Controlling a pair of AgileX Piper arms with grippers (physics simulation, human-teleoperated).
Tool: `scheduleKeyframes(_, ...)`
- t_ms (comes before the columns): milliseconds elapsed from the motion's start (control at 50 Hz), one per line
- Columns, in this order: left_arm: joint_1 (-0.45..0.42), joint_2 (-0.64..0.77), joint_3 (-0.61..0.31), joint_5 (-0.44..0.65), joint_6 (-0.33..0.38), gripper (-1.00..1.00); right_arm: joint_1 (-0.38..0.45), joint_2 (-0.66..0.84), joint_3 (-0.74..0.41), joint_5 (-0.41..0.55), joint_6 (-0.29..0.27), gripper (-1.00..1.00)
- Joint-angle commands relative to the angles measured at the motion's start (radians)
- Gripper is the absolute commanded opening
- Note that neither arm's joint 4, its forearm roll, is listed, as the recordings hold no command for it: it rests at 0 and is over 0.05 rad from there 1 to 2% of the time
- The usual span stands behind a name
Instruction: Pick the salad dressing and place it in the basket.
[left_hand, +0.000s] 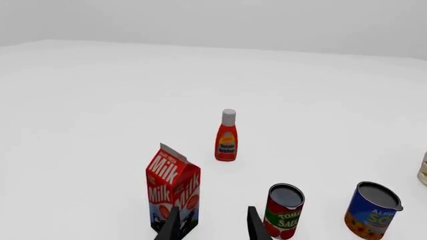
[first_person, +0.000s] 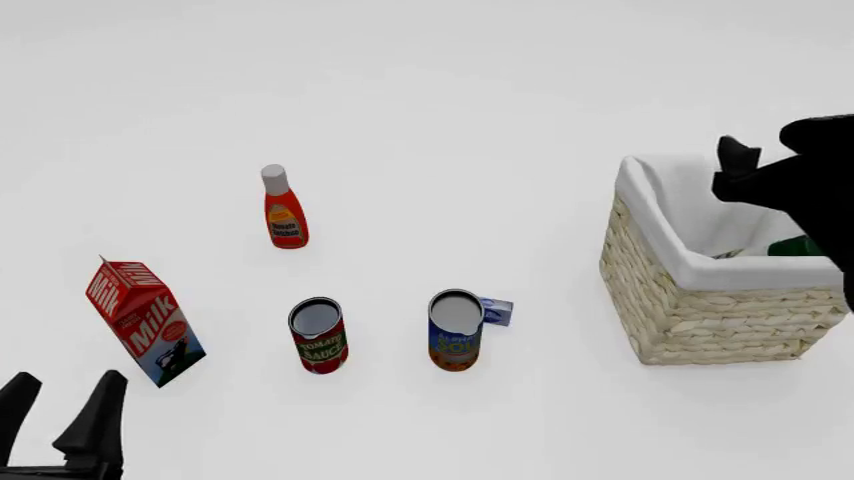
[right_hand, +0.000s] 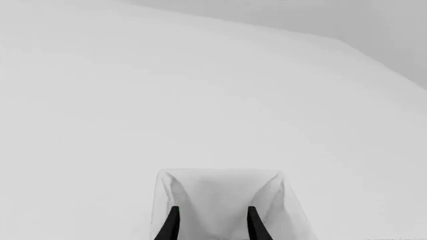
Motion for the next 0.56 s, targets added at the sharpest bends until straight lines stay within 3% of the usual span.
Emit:
scheduleKeyframes(20, -0.001, 0.000, 0.000, -0.002, 0.003, 1.00, 0.033, -0.164, 0.110, 0.032, 0.016, 1.00)
scheduleKeyframes(220, -0.003, 0.000, 0.000, -0.005, 0.008, 1.00, 0.056, -0.307, 0.206, 0.070, 0.028, 1.00)
scheduleKeyframes(560, -0.002, 0.000, 0.000, -0.009, 0.007, 1.00, 0.083, -0.603, 0.288, 0.262, 0.057, 1.00)
